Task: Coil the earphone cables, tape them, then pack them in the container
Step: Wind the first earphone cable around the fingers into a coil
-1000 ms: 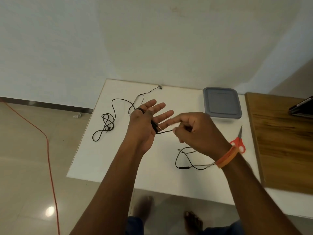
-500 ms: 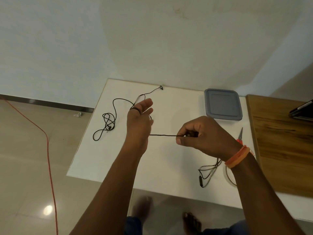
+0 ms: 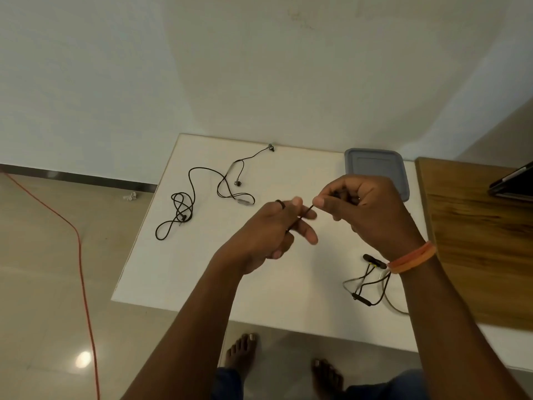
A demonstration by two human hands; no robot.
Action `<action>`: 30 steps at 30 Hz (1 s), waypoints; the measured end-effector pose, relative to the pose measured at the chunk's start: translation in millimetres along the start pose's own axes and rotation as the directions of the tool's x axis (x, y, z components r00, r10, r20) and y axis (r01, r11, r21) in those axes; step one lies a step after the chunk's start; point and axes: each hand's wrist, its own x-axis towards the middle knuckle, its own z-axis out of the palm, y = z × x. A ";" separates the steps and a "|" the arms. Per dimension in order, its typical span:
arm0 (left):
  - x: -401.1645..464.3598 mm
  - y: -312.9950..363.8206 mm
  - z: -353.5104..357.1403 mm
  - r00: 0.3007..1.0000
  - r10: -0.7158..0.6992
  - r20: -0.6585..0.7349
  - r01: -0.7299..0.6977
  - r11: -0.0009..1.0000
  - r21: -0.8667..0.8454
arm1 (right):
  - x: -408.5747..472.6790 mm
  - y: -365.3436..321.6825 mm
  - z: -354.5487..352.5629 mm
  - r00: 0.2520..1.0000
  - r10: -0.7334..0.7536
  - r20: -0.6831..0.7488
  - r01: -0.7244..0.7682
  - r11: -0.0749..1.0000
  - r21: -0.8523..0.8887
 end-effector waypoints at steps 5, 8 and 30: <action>-7.2 5.7 9.1 0.956 -0.146 0.256 0.125 0.987 0.100 | -0.6 -3.5 4.6 1.000 -0.018 0.017 0.017 0.999 0.046; -7.4 2.7 6.7 0.911 -0.111 0.397 0.096 0.994 0.057 | -1.1 -3.0 6.8 0.998 0.057 0.010 -0.058 0.974 0.219; 2.0 -1.5 -14.2 0.998 -0.024 -0.056 0.015 0.987 -0.161 | 2.2 10.2 15.5 0.955 0.280 0.100 -0.297 0.914 0.275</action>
